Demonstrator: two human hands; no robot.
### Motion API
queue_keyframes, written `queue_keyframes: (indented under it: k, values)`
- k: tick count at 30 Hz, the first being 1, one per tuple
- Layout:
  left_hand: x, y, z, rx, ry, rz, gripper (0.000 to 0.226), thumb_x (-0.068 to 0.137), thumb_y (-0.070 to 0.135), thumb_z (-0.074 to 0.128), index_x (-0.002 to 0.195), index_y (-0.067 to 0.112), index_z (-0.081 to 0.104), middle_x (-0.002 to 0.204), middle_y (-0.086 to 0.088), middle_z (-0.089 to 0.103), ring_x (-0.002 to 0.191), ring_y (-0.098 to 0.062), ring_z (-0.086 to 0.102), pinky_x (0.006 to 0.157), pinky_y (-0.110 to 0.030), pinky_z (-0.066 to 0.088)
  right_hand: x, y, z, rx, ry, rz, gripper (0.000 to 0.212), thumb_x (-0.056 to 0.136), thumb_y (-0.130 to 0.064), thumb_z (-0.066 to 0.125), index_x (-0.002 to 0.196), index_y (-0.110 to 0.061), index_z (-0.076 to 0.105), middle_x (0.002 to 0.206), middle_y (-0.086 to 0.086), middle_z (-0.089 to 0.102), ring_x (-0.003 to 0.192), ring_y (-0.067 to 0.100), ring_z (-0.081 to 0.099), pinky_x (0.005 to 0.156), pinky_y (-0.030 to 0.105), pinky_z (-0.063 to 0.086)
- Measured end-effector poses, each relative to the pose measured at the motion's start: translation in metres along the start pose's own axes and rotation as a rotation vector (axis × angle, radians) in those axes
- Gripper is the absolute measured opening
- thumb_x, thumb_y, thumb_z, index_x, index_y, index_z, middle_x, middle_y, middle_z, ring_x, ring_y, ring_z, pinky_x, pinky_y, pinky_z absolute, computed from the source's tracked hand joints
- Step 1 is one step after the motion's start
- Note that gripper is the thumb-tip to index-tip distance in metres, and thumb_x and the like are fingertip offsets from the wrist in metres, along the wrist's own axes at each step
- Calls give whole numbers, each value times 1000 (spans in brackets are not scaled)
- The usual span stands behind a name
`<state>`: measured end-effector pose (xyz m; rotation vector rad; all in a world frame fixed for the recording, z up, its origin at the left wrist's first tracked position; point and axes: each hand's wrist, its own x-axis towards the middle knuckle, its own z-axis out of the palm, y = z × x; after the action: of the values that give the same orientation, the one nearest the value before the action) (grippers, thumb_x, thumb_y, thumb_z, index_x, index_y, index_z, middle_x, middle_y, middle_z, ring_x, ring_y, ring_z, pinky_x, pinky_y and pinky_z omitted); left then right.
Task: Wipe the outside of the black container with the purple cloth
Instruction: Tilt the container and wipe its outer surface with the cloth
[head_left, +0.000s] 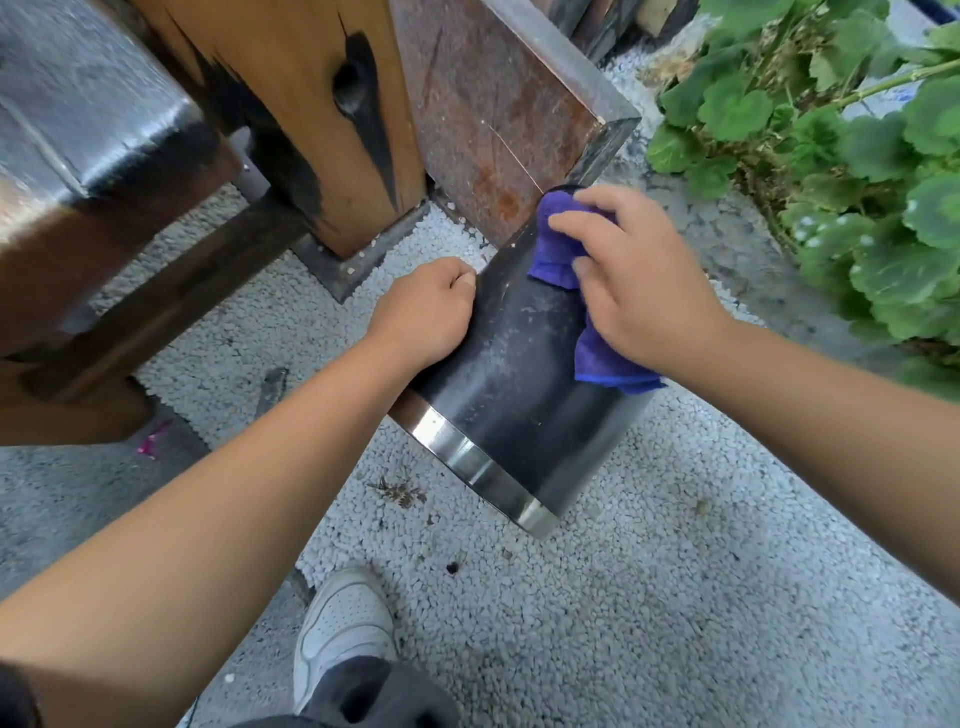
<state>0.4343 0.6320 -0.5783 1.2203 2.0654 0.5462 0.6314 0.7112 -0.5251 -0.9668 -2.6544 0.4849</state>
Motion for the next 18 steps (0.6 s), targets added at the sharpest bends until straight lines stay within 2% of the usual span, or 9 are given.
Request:
queue_keyframes:
  k: [2,3,5,7,9,11,14,16,18]
  values:
    - [0,0,1,-4,6,7,29,100,31,39,102,24,66,109,4,68,105,-25,59,92,-41,47,5,-3,5,3,-85,62,51,89,-29,59,136,-11,51,143,18,45,134,37,40,112,42,31]
    - [0,0,1,-7,15,4,28,100,30,40,102,25,67,110,3,68,105,-25,59,92,-41,48,5,-7,8,6,-111,64,53,89,-28,62,138,-13,50,145,15,44,136,34,38,112,39,29]
    - [2,-1,2,-39,40,-7,27,99,27,43,103,24,69,112,0,70,108,-26,60,94,-40,47,-5,-16,13,9,-133,-4,50,86,-11,60,135,-14,53,144,13,48,136,31,41,109,38,34]
    - [5,-3,2,-83,49,-15,26,98,23,45,105,22,70,115,-2,71,111,-26,60,97,-39,46,-24,-25,18,38,-141,-155,51,77,6,54,125,-9,61,136,15,56,128,33,50,107,42,40]
    - [7,-5,4,-95,48,-25,26,97,19,45,103,22,70,115,-2,71,111,-25,60,97,-36,46,-48,-28,22,103,-212,-294,49,74,9,45,115,-8,66,127,15,61,118,34,56,105,48,42]
    - [9,-7,4,-119,48,-39,26,96,16,45,95,26,69,108,2,70,106,-22,61,88,-29,45,-80,-26,27,125,-312,-411,44,80,3,41,112,-11,68,121,12,64,106,33,60,97,47,47]
    - [10,-10,2,-169,35,-55,31,95,11,44,84,30,66,99,7,68,97,-17,61,71,-19,40,-128,-14,26,60,-475,-525,56,72,8,61,122,-17,60,122,5,63,100,28,60,84,37,52]
    - [9,-9,1,-184,33,-50,29,96,12,44,85,28,66,101,7,68,98,-15,60,73,-19,39,-141,-7,19,74,-517,-428,60,67,9,64,118,-20,56,121,3,63,100,25,61,77,32,55]
    - [7,-6,1,-160,27,-14,22,99,23,46,89,23,66,104,6,68,100,-16,59,80,-25,40,-131,-1,8,209,-462,-259,53,67,10,57,113,-15,56,115,4,62,103,20,58,85,33,54]
